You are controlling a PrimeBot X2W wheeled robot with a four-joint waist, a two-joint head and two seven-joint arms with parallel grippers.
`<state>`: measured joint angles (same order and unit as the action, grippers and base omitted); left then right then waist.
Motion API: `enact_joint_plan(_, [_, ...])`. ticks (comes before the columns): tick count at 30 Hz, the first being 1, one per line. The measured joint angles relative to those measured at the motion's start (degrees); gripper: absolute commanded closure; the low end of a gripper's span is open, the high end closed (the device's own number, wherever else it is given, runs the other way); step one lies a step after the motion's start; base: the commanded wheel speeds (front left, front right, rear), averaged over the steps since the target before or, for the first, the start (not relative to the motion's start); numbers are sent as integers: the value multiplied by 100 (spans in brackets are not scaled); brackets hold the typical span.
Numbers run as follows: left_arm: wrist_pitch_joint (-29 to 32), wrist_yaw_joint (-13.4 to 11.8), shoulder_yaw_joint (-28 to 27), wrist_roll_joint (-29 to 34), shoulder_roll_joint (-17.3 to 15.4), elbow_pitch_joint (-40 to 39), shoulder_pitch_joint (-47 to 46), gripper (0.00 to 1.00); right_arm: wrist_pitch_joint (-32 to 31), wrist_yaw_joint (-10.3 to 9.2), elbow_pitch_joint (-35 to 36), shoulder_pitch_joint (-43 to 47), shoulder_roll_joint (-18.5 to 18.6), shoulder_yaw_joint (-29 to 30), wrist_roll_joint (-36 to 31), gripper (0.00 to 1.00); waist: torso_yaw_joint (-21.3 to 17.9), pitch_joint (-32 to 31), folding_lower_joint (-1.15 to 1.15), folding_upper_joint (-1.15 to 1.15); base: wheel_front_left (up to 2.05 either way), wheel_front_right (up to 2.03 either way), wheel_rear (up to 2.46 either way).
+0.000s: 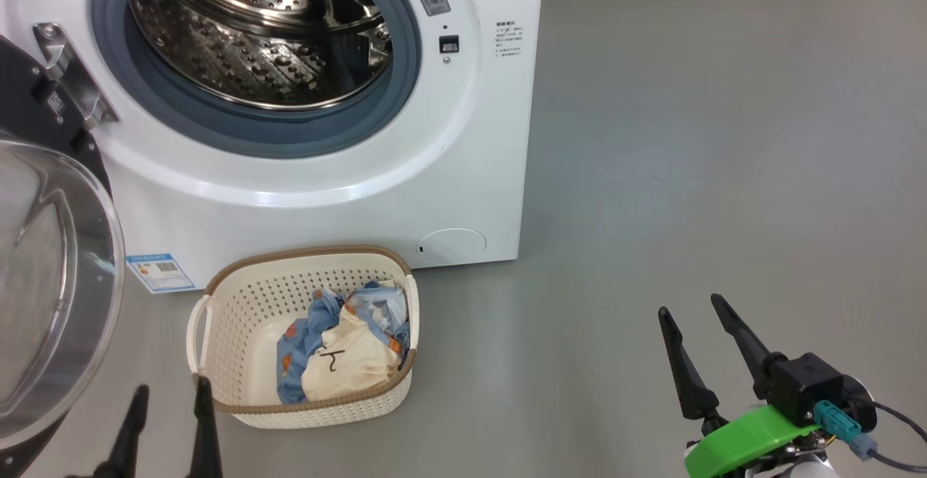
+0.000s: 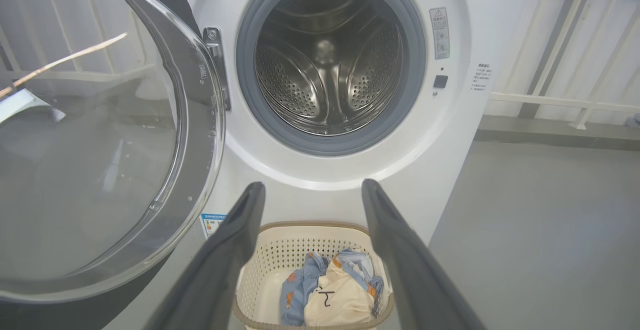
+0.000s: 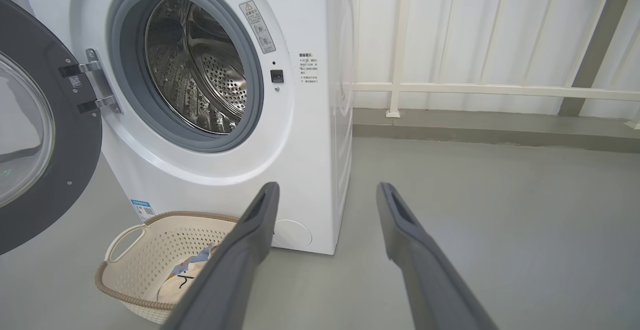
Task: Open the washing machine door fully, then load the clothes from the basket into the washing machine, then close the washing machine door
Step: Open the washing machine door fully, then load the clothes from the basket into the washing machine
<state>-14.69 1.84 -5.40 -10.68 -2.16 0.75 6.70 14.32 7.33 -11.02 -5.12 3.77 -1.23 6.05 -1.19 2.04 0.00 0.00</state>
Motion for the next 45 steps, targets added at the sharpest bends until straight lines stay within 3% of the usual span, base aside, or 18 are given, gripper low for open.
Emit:
enact_joint_plan(23, [0,198,-57,147,-4,10,156,0,0,0,83,69,-24,115,-62,0,45,-81,0,0,0,0,0])
enact_joint_plan(45, [0,198,-67,146,-4,14,151,0,0,0,85,69,-48,197,-103,0,76,4,0,0,1,-1,0])
